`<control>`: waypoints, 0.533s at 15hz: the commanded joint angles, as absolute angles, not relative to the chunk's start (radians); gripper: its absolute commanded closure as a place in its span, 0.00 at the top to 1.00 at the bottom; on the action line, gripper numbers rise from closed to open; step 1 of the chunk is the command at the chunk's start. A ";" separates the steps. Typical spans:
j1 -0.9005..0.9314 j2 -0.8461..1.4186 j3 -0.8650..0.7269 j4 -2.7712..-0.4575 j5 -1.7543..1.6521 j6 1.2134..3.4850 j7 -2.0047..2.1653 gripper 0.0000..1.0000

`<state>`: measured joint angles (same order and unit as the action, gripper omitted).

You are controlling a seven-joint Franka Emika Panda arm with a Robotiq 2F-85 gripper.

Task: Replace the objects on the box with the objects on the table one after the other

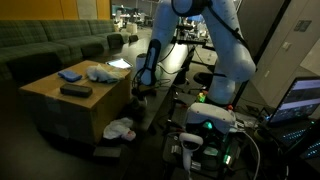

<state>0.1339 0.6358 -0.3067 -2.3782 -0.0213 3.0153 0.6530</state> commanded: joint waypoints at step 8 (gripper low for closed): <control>0.136 0.692 -0.337 -2.262 0.105 3.034 0.555 1.00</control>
<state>0.1103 0.7058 -0.3272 -2.2334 0.0649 3.0052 0.5887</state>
